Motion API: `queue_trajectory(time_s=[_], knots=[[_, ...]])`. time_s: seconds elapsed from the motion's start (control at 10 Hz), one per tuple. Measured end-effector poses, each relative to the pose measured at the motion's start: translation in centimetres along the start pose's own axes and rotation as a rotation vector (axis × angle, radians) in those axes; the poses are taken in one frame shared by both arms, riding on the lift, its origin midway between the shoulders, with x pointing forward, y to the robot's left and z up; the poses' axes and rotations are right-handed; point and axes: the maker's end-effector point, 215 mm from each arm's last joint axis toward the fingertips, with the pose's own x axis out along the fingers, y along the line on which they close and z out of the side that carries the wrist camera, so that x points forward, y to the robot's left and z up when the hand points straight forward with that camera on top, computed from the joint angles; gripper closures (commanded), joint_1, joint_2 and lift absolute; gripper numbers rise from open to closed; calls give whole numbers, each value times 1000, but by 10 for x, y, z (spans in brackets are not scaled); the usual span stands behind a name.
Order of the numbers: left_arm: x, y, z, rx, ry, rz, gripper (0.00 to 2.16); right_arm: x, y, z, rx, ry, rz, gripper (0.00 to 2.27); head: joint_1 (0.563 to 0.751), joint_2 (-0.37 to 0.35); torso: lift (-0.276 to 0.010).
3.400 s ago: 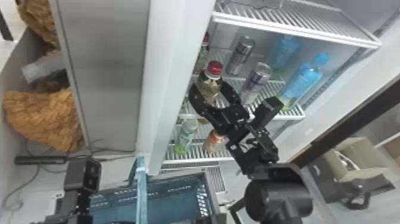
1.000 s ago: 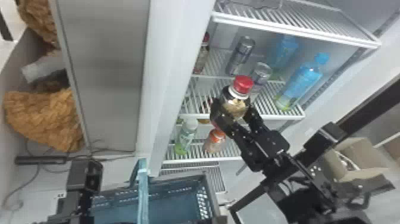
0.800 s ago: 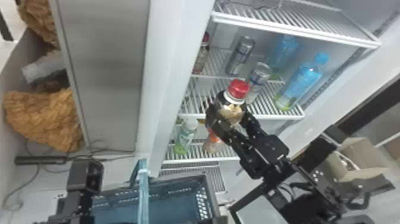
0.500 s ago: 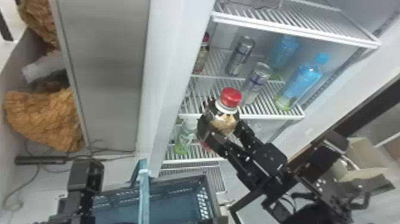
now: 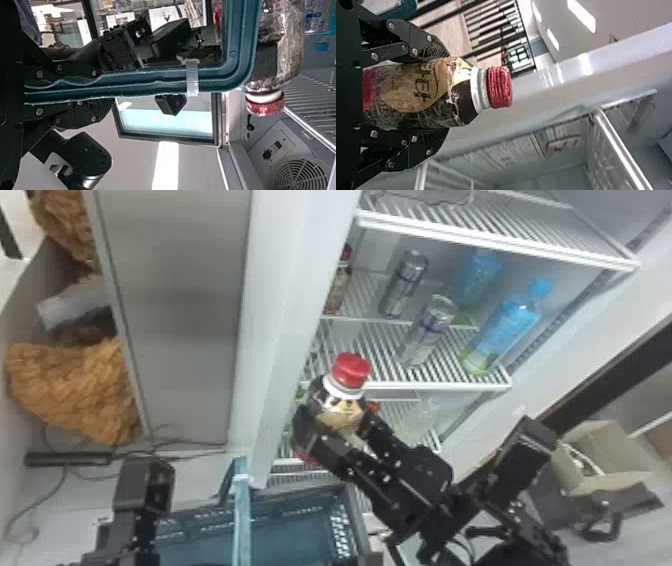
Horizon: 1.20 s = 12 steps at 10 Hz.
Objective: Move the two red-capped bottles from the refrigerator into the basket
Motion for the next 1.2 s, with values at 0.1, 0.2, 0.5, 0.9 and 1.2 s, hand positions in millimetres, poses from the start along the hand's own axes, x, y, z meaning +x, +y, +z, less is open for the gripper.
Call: queue_trajectory(time_s=[0.1,0.2,0.5,0.9,1.2], knots=[[0,0,0,1,-1,0,1205,3,11,-2,15,9,30,1282,695,-350,0],[0,0,1,1,-3,0,1205,4,19,-6,27,23,56,1282,695,-350,0],[-1,-1,4,4,-14,-4,1205,2,35,-30,69,101,117,1207,695,-350,0],[-2,-1,4,3,-18,-6,1205,1,40,-40,113,120,142,357,695,-350,0],[-2,-2,4,3,-20,-6,1205,2,40,-41,126,119,145,113,695,-350,0]])
